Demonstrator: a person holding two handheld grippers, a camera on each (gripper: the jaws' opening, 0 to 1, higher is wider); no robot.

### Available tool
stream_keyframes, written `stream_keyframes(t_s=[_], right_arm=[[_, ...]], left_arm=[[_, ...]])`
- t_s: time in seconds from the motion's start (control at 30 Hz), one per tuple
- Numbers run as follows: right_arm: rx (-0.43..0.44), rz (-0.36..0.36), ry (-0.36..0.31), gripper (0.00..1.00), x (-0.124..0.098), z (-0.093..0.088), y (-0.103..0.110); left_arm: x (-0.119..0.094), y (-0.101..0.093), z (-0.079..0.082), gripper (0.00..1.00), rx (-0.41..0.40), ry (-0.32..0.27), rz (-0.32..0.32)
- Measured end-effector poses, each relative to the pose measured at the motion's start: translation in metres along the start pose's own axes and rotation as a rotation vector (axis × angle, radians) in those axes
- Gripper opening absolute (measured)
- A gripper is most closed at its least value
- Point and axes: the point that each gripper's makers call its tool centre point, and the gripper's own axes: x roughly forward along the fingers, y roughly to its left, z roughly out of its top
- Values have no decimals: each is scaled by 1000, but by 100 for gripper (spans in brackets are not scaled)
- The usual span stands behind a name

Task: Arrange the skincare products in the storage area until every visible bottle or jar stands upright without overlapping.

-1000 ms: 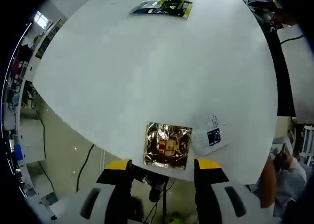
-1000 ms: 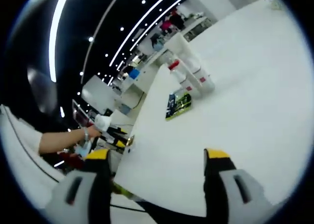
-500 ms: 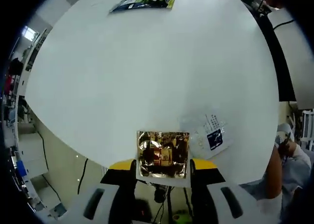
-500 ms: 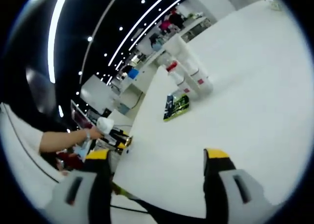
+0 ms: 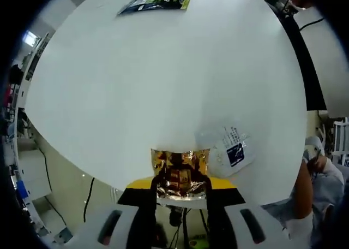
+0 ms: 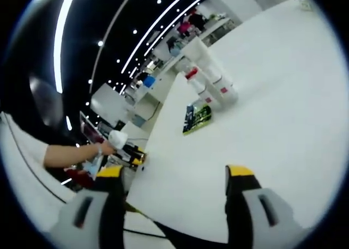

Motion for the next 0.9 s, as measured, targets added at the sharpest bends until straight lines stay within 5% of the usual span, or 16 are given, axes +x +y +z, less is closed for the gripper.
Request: stream_keyframes(t_s=[0.07, 0.13, 0.57, 0.77, 0.9], right_arm=[[-9, 4, 5, 72, 0, -2, 2], [-7, 6, 4, 72, -1, -2, 2], [-5, 20, -7, 70, -3, -2, 6], [-9, 39, 9, 68, 0, -6, 9], [-25, 63, 18, 65, 2, -3, 14]], left_arm=[[0, -2, 0, 31, -9, -6, -3], [1, -9, 5, 4, -57, -48, -31], [-10, -17, 9, 2, -231, -124, 19], [-44, -33, 39, 2, -269, -227, 47], [-73, -57, 70, 2, -326, -357, -15]])
